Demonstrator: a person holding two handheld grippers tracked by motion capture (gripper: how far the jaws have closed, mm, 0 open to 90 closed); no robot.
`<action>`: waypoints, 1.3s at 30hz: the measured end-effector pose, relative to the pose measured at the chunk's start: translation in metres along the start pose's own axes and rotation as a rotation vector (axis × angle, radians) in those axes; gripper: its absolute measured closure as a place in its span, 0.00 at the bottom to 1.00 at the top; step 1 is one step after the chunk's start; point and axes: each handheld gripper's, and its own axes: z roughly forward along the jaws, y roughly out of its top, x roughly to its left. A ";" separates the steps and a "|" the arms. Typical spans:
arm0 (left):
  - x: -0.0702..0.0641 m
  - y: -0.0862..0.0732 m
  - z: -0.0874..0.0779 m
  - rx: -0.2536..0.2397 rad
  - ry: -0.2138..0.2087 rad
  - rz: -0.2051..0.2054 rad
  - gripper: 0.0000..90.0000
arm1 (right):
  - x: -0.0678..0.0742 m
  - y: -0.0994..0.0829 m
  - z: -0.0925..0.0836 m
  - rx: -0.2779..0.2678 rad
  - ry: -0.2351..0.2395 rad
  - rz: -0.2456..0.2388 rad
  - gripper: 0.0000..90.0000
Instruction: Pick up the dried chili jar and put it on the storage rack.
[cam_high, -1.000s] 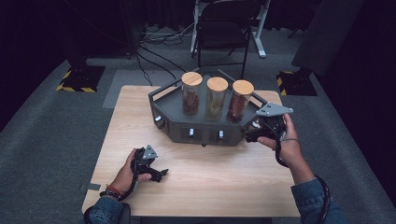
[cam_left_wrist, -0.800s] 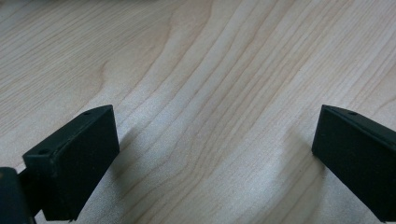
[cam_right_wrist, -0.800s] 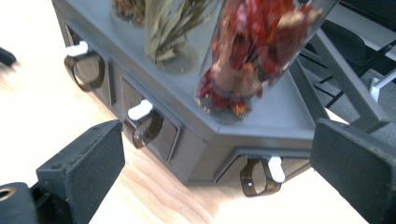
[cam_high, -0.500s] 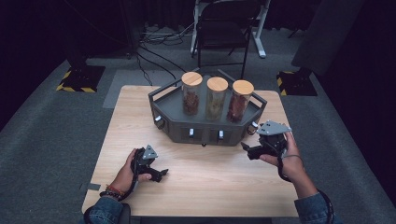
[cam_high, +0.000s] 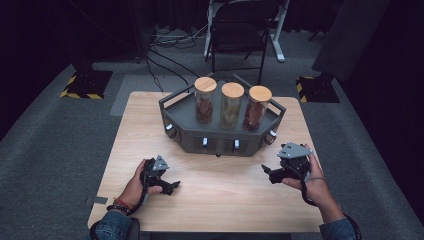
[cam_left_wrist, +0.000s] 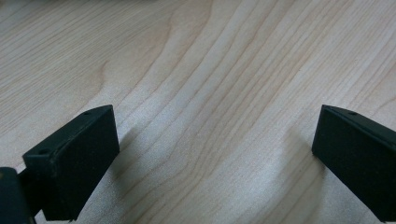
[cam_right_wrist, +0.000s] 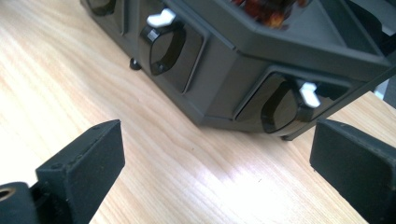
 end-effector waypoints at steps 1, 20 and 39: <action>0.000 0.000 0.000 0.000 0.000 0.000 0.00 | 0.001 -0.003 0.001 0.001 -0.003 -0.009 0.03; 0.000 0.000 0.000 0.000 0.000 0.000 0.00 | 0.011 -0.055 0.018 0.085 -0.011 -0.019 0.03; 0.000 0.000 0.000 0.000 0.004 0.000 0.00 | 0.013 -0.100 0.025 0.138 -0.023 0.051 0.03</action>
